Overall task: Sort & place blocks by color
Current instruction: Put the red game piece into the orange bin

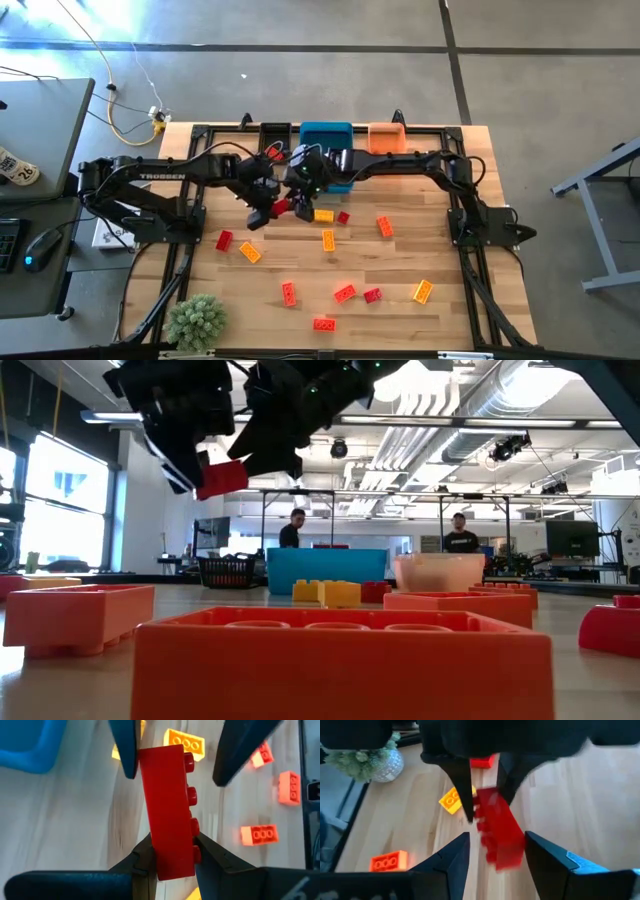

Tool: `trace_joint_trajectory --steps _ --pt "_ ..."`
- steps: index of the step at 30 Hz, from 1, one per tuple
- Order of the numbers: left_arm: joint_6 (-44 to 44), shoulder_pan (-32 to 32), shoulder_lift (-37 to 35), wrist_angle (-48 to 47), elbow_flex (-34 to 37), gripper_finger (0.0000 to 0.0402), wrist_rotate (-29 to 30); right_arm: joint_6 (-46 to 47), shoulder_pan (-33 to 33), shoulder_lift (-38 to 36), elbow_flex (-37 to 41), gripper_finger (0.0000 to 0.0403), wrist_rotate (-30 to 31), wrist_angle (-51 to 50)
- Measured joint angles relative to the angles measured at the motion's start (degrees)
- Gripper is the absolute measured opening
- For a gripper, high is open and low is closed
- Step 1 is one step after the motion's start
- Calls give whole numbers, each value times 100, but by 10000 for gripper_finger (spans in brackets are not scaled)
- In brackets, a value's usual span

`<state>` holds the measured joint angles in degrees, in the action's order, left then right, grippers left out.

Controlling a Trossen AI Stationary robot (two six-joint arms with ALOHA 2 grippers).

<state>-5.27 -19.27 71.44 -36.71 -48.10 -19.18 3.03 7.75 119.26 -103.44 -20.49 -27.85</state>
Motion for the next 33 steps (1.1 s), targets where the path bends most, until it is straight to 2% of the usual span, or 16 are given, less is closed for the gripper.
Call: trace_joint_trajectory --steps 5,17,33 --pt "80 -4 2 -120 7 74 162 200 101 0 0 174 -281 -16" --pt "99 28 2 238 9 74 48 147 80 0 0 174 -28 -13" --pt "49 12 7 891 11 74 160 203 78 0 0 171 -95 -16"
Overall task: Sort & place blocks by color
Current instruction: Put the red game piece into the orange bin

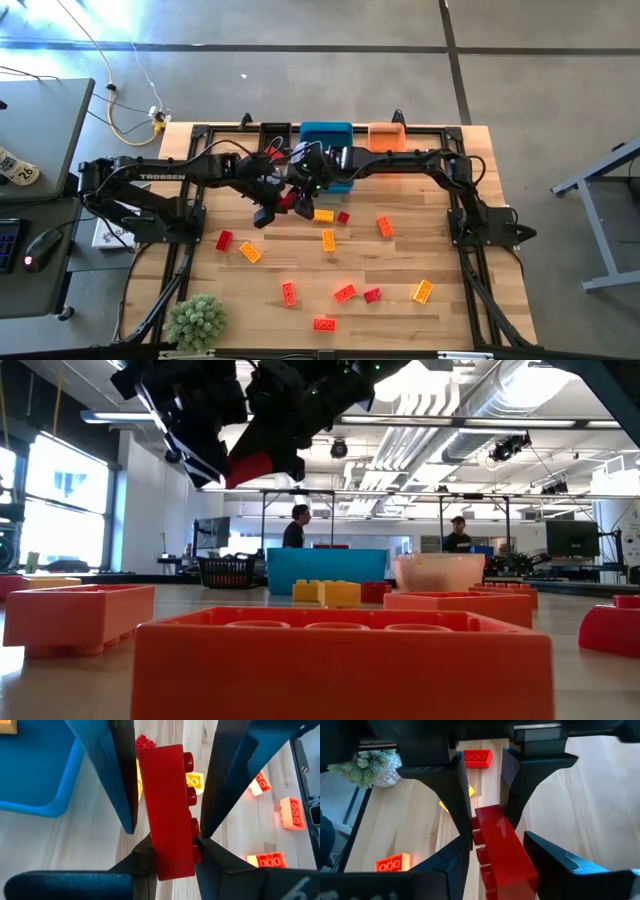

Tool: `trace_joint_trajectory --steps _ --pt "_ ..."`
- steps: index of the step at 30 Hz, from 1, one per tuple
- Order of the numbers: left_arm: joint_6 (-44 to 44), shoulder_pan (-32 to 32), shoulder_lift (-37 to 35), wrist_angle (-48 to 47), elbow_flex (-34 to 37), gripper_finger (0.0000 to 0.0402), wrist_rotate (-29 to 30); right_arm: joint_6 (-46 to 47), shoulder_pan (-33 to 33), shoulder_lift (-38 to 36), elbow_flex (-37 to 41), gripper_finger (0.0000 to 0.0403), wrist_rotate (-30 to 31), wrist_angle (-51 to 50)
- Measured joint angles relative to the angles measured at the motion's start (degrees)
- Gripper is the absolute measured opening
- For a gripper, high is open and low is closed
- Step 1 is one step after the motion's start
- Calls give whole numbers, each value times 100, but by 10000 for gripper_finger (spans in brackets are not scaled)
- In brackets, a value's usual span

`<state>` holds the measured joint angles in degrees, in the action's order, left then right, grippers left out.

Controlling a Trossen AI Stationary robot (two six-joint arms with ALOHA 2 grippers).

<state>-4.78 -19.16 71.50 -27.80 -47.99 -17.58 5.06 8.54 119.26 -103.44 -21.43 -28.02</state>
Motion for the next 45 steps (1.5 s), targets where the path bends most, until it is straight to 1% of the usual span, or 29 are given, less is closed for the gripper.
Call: trace_joint_trajectory --steps 3,10,15,20,26,30,33,40,42,45 --pt "0 0 0 -47 0 74 -16 -1 0 0 0 154 0 1" --pt "95 9 0 -74 1 77 -3 -168 -6 0 0 79 -115 -6" --pt "-99 0 0 -65 2 96 65 -101 3 0 0 78 -12 1" --pt "-454 0 0 -56 2 123 353 -82 7 0 0 76 136 -56" --pt "-586 -4 0 -13 2 155 421 -148 94 -1 -11 76 284 -652" --pt "-722 0 0 117 2 174 618 -412 183 -38 -7 76 863 -1366" --pt "-729 -16 0 181 2 180 781 -618 255 -186 -7 76 1339 -1896" --pt "-1015 -153 7 262 2 178 796 -855 506 -545 -2 76 1929 -2670" --pt "-1027 -204 7 258 2 177 797 -855 568 -634 10 77 2144 -2807" --pt "-1027 -268 7 254 2 178 799 -830 648 -737 20 77 2524 -3285"
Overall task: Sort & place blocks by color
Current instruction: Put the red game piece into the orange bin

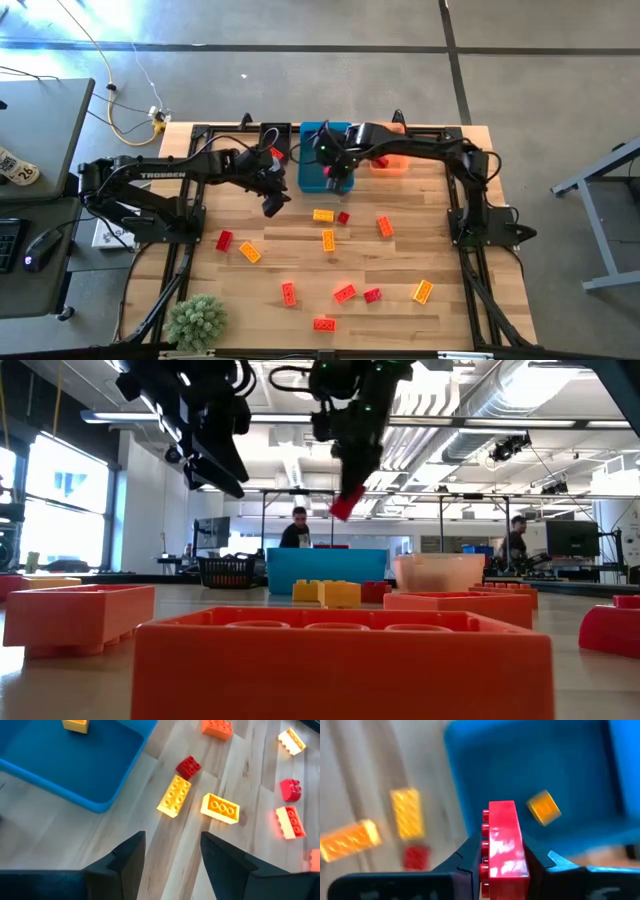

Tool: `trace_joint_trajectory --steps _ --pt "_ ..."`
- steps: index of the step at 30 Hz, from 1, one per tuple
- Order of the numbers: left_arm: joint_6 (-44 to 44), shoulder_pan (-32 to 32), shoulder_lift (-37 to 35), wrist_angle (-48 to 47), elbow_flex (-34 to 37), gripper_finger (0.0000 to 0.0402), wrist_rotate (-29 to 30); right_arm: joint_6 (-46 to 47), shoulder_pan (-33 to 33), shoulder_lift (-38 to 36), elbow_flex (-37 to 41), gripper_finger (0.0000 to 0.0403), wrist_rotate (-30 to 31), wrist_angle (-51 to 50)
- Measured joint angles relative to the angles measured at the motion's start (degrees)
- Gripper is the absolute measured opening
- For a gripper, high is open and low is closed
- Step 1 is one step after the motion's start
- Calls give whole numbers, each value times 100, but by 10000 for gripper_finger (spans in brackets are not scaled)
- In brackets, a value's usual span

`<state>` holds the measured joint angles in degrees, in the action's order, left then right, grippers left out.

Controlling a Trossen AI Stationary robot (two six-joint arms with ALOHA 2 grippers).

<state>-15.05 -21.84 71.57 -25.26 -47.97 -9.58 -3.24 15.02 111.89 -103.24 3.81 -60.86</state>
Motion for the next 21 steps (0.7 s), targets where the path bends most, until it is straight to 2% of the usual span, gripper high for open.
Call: trace_joint_trajectory --steps 5,15,17,21 --pt "-85 -108 2 -1 -1 179 -8 234 162 -97 2 77 932 -963" --pt "-87 -231 4 47 0 179 -7 1180 816 -176 2 78 2050 -1527" --pt "-87 -231 4 109 0 179 -7 1198 1010 -176 2 78 2027 -1500" --pt "-87 -231 4 220 0 179 -9 1199 1471 -176 2 78 1616 -1328"
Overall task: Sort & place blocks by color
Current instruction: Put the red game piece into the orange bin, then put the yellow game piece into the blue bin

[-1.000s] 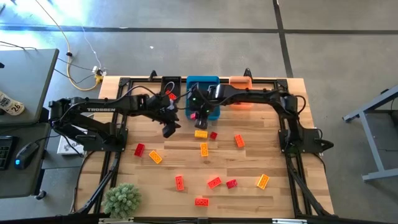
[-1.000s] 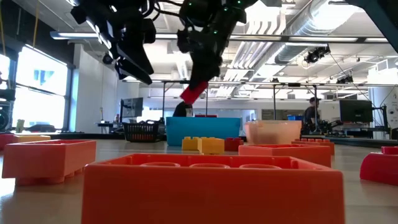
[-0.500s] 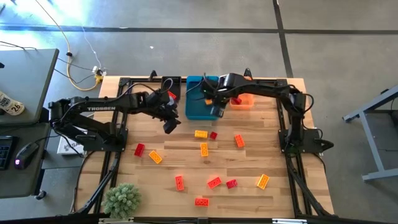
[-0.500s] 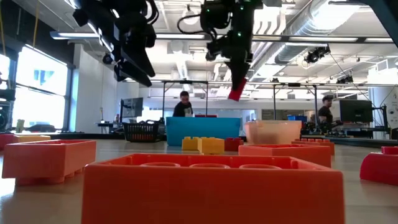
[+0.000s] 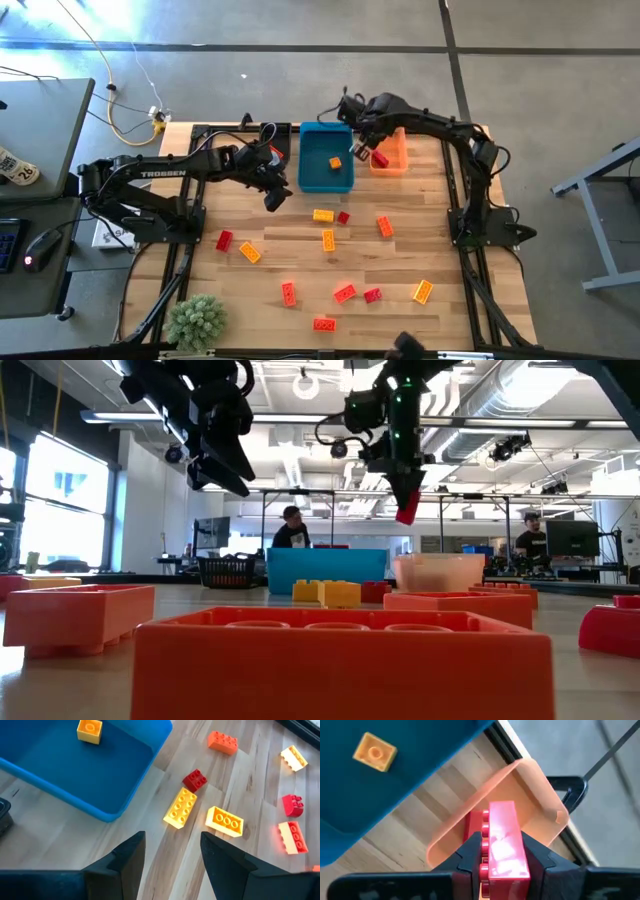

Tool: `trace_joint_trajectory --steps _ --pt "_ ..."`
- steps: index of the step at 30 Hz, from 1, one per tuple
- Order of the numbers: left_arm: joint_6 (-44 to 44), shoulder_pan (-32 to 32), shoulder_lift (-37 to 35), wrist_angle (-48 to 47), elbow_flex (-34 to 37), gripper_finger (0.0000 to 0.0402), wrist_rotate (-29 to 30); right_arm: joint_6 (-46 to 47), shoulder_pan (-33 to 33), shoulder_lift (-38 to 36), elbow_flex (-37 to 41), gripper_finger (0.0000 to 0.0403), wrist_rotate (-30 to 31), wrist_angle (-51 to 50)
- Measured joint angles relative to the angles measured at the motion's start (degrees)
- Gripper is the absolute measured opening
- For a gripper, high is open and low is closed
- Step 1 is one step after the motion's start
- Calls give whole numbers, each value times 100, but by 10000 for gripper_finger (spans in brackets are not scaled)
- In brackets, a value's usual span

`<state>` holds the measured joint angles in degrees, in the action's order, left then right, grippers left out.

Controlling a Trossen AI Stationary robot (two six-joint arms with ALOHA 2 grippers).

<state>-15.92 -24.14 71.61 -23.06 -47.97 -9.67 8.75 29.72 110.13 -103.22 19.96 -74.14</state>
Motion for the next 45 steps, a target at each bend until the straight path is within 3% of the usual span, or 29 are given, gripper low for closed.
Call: trace_joint_trajectory --steps 4,11,21,27,37,45 --pt "-61 0 0 53 0 179 -3 2 633 0 0 78 -416 -3" --pt "-59 0 0 53 0 179 -2 -72 1649 0 0 78 -1996 -5" --pt "-61 0 0 53 0 179 -2 -327 2276 190 0 79 -3128 -24" --pt "-61 0 0 53 0 179 0 -524 2286 499 0 93 -3127 16" --pt "-49 2 0 53 -2 179 0 -612 2109 588 0 161 -2593 136" --pt "-42 22 1 354 0 179 -15 -186 1992 455 -60 171 -3246 -88"
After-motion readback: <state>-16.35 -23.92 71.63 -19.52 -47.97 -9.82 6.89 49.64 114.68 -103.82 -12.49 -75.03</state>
